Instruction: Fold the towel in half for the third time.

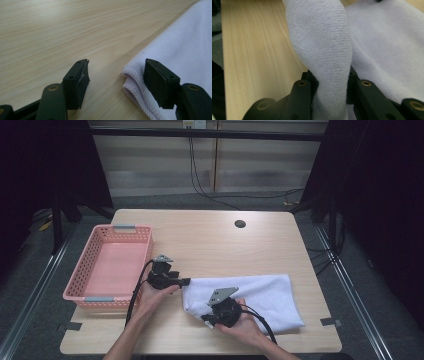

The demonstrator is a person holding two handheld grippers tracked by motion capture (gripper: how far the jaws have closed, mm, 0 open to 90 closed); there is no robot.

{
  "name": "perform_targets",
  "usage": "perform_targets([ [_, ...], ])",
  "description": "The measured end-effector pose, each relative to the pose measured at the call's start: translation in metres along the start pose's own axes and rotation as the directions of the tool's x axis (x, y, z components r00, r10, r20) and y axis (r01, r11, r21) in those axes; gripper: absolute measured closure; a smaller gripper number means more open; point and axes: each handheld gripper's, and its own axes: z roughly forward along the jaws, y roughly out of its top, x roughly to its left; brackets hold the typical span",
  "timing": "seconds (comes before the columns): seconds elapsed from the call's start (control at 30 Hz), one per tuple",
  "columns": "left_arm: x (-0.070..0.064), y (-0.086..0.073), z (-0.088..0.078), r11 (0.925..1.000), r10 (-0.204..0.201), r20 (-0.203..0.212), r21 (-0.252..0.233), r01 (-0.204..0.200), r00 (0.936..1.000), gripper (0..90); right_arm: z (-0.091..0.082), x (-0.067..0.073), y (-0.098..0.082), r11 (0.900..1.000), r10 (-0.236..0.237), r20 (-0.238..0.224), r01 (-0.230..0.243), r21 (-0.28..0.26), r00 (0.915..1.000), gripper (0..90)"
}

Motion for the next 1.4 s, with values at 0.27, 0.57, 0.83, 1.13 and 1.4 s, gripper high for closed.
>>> perform_targets([
  [0.27, -0.005, -0.002, 0.005, 0.9984, 0.044, 0.131, 0.031, -0.048, 0.9904, 74.4, -0.004, -0.002, 0.000, 1.000, 0.024, -0.028, -0.025, -0.007, 0.9993, 75.3],
  [0.57, -0.017, 0.018, -0.030, 0.9946, 0.009, 0.204, -0.103, 0.012, 0.9789, 82.9, -0.034, 0.004, 0.010, 0.994, 0.013, -0.035, -0.016, -0.111, 0.9993, 75.3],
  [0.83, -0.025, 0.058, -0.085, 0.9804, 0.010, 0.163, -0.196, 0.022, 0.9865, 82.9, -0.064, 0.013, 0.055, 0.967, -0.013, -0.059, -0.002, -0.253, 0.9982, 75.3],
  [1.13, -0.048, 0.078, -0.086, 0.9823, 0.083, 0.152, -0.179, -0.056, 0.9849, 82.3, -0.063, 0.027, 0.065, 0.934, 0.001, -0.087, -0.032, -0.355, 0.9962, 75.5],
  [1.4, -0.084, 0.089, -0.030, 0.9884, 0.101, 0.213, -0.133, -0.073, 0.9718, 80.4, -0.099, 0.010, 0.003, 0.915, 0.130, -0.048, -0.139, -0.380, 0.9903, 74.0],
])
